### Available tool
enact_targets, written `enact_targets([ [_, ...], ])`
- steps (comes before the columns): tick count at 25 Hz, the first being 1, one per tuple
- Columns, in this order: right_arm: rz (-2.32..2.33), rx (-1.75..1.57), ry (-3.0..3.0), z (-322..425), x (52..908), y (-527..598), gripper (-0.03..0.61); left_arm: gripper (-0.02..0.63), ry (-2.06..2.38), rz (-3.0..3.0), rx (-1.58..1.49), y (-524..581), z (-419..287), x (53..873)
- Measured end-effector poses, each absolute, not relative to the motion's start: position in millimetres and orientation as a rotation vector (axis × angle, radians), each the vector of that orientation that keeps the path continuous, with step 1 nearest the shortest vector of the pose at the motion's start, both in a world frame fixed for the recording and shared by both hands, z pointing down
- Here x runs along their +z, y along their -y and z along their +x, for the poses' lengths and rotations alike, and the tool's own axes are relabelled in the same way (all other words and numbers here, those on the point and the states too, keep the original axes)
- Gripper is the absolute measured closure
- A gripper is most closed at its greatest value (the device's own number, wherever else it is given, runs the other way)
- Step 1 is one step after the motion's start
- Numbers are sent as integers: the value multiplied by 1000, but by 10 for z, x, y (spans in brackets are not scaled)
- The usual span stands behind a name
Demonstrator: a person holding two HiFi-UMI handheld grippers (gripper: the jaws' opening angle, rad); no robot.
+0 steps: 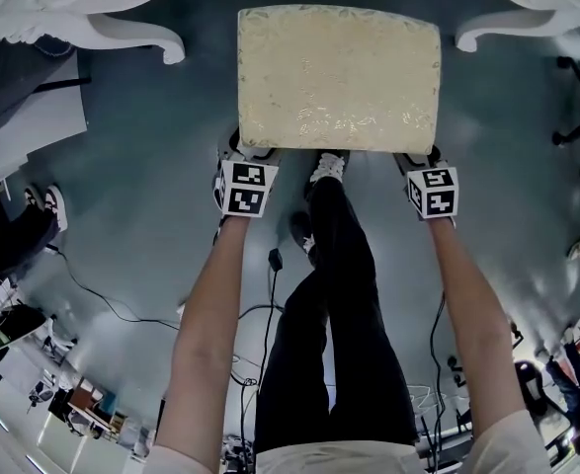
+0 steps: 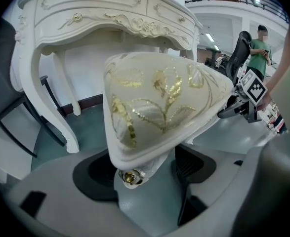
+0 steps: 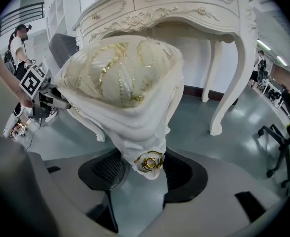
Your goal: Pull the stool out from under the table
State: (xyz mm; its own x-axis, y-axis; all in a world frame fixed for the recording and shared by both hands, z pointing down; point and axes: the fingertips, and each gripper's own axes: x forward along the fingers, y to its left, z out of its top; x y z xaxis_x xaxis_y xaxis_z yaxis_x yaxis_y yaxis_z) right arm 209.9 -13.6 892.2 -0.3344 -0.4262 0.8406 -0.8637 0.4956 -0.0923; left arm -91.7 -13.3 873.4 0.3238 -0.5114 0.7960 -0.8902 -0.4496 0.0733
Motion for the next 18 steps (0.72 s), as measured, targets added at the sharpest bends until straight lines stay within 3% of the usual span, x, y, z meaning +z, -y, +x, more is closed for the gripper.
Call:
enact_targets([
  [18, 1013, 731, 1918, 2163, 8940, -542, 287, 249, 1226, 2004, 993, -670, -863, 8767],
])
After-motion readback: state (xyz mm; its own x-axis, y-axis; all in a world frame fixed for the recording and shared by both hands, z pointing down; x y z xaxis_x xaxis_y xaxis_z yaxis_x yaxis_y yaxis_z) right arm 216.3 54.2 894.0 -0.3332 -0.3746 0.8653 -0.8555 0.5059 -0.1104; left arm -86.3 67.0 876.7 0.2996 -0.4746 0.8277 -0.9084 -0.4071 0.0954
